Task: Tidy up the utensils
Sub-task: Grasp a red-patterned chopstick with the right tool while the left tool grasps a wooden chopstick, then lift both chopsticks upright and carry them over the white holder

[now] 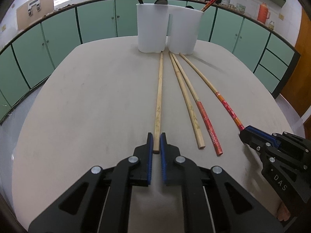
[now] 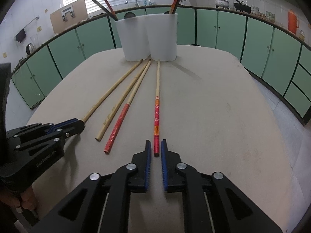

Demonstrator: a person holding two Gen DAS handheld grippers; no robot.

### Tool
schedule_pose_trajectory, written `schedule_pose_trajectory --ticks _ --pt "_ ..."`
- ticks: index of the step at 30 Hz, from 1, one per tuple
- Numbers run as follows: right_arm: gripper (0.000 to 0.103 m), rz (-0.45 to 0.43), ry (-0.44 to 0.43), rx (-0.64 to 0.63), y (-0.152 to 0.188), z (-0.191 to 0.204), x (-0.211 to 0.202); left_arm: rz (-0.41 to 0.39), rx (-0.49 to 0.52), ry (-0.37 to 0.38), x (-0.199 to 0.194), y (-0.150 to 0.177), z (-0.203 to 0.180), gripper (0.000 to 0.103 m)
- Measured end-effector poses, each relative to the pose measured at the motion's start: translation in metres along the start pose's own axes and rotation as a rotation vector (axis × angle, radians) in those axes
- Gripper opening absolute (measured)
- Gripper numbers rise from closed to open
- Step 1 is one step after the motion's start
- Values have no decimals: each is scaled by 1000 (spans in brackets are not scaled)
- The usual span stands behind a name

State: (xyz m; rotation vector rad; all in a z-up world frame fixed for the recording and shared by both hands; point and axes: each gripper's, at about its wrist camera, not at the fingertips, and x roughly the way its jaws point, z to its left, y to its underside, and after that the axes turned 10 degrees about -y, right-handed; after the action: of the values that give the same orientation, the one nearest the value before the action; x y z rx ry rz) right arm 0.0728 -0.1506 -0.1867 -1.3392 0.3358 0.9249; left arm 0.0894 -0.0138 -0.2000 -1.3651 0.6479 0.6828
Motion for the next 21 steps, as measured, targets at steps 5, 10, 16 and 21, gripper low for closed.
schedule_pose_trajectory --ticks 5,10,16,21 --pt "6 -34 -13 -2 -3 -1 -9 -13 -4 5 -6 -1 2 6" --pt "6 -96 -24 -28 -17 0 -36 -84 25 -27 -33 -11 3 6" --pt "6 -198 -37 -73 -46 2 -77 -166 37 -57 -71 -36 10 6" --pt "6 -266 -50 -101 -74 2 -105 -257 41 -63 -106 -58 16 6"
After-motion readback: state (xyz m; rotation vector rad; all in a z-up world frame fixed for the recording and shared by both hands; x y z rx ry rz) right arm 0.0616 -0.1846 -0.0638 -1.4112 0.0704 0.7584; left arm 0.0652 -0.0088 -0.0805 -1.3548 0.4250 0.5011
